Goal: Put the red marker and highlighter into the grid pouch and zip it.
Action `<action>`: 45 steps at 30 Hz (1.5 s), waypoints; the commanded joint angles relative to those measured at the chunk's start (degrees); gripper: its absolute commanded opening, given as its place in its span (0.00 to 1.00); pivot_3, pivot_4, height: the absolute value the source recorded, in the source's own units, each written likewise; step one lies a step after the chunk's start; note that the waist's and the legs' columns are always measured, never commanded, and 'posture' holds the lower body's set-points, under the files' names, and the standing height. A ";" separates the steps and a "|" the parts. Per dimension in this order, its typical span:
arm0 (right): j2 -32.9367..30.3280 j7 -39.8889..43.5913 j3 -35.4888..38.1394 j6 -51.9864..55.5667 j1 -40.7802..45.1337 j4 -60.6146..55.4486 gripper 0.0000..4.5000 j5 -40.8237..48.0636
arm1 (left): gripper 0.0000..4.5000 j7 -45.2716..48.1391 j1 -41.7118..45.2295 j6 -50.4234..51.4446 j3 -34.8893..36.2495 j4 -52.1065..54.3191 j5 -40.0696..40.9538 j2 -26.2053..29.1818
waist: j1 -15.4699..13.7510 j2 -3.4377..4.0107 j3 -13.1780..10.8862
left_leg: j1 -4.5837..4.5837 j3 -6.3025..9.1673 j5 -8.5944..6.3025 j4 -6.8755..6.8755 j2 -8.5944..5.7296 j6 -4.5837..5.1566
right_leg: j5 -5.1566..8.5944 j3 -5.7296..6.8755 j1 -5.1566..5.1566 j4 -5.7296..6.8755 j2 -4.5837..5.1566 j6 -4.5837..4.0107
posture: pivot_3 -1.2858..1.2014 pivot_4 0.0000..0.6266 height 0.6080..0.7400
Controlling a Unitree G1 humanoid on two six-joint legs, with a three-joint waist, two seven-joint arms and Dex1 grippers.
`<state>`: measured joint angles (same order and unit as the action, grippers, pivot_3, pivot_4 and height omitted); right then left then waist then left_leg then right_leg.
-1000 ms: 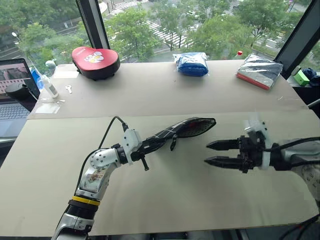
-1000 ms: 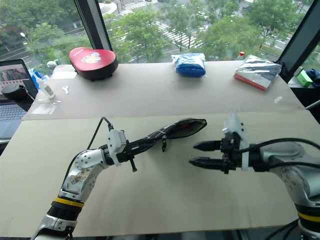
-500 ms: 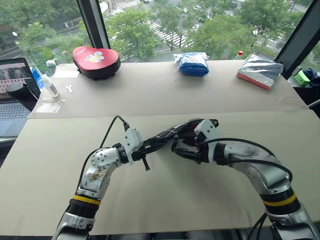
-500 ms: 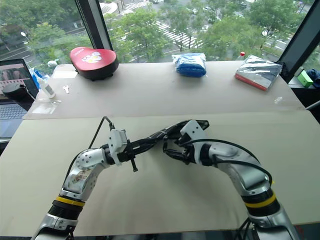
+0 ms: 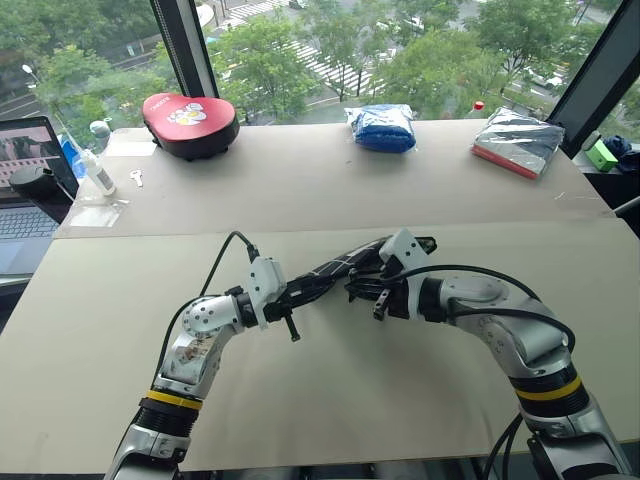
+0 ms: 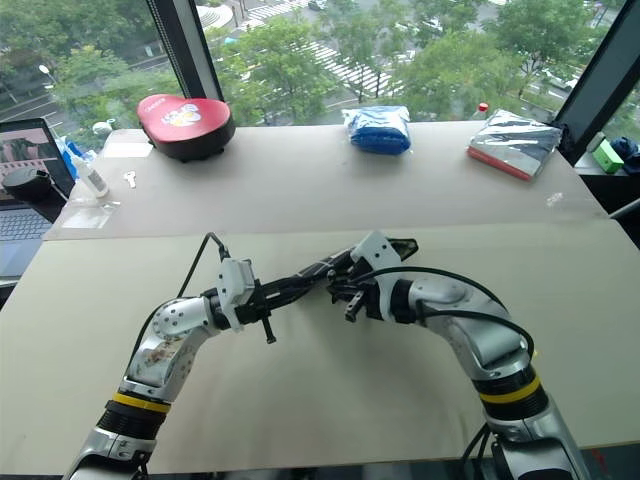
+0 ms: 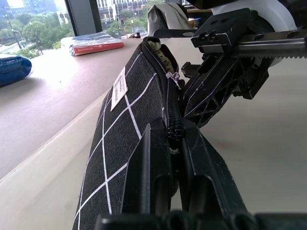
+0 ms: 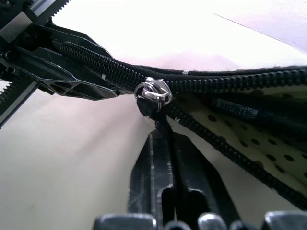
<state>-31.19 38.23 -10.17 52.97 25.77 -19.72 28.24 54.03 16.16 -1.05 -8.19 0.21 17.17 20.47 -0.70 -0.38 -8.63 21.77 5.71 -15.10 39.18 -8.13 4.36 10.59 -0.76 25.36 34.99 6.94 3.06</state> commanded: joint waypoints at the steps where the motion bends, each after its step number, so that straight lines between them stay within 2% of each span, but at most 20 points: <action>1: -1.21 1.14 2.36 -0.07 -0.09 -2.88 0.00 1.41 | 0.00 0.05 0.75 -1.51 0.60 0.36 0.26 -0.15 | -0.01 0.00 0.00 | 0.00 0.00 0.00 0.00 0.00 0.00 | 0.00 0.00 0.00 0.00 0.00 0.00 | 0.52 0.24 1.00; 6: -5.02 3.01 4.40 0.64 -1.38 -4.64 0.00 2.03 | 0.00 0.14 0.79 -1.60 0.49 0.29 0.24 -0.22 | -0.10 0.00 0.00 | 0.01 0.00 -0.01 0.00 0.00 0.01 | 0.00 0.00 -0.01 -0.01 0.00 0.00 | 0.52 0.24 1.00; 11: -14.69 6.76 7.38 -2.58 -3.83 -1.57 0.00 -0.58 | 0.00 0.29 0.62 -1.56 0.39 0.44 0.27 -0.32 | -0.23 -0.01 0.00 | 0.01 0.00 -0.02 0.00 -0.01 0.04 | 0.00 0.02 -0.04 -0.04 0.02 0.00 | 0.52 0.24 1.00; 17: -25.15 9.92 10.83 -11.58 -6.77 8.82 0.00 -7.48 | 0.00 0.53 0.72 -1.54 0.28 0.24 0.33 -0.42 | -0.15 -0.01 0.00 | -0.01 -0.03 -0.03 0.00 0.00 0.05 | 0.00 0.01 -0.06 -0.04 0.02 0.01 | 0.52 0.24 1.00; 21: -26.55 10.74 12.16 -14.52 -7.09 12.81 0.00 -8.76 | 0.00 0.54 0.89 -1.62 0.28 -0.04 0.33 -0.55 | 0.01 -0.01 0.00 | -0.02 -0.05 -0.03 0.00 0.01 0.04 | 0.00 0.00 -0.06 -0.04 0.02 0.01 | 0.52 0.24 1.00; 27: -24.69 10.08 13.34 -14.97 -7.06 13.19 0.00 -7.69 | 0.00 0.69 0.96 -1.71 0.42 -0.17 0.44 -0.55 | -0.09 -0.01 -0.01 | 0.00 -0.05 -0.03 0.00 0.04 0.05 | 0.00 -0.01 -0.07 -0.05 0.03 0.01 | 0.52 0.24 1.00; 30: -22.54 11.92 14.65 -13.67 -7.12 10.98 0.17 -4.13 | 0.00 1.07 1.27 -2.06 0.13 -0.57 0.32 -0.65 | -0.12 -0.01 -0.01 | 0.00 -0.05 -0.03 0.00 0.03 0.06 | 0.00 -0.01 -0.08 -0.05 0.03 0.00 | 0.52 0.24 1.00; 36: -22.50 14.74 18.78 -7.81 -9.21 7.85 0.64 2.14 | 0.00 2.43 1.97 -3.12 -0.70 -1.76 -0.20 -0.58 | -0.26 -0.01 -0.01 | 0.00 -0.04 -0.04 0.00 0.03 0.06 | 0.00 -0.01 -0.07 -0.05 0.03 0.00 | 0.52 0.24 1.00; 45: -29.20 22.35 35.78 -8.74 -18.64 9.16 0.64 6.63 | 0.00 7.71 3.40 -6.21 -1.51 -5.37 -0.01 -0.06 | -1.46 0.00 -0.01 | 0.00 -0.06 -0.08 0.00 0.01 0.12 | 0.00 -0.01 -0.08 -0.09 0.04 0.00 | 0.52 0.24 1.00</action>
<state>-59.32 58.48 20.14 45.45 8.15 -10.09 33.02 60.14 18.55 -4.96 -9.67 -4.90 17.10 19.97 -2.16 -0.38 -8.64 21.76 5.65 -15.17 39.18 -8.11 4.48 10.60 -0.77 25.28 34.91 6.97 3.07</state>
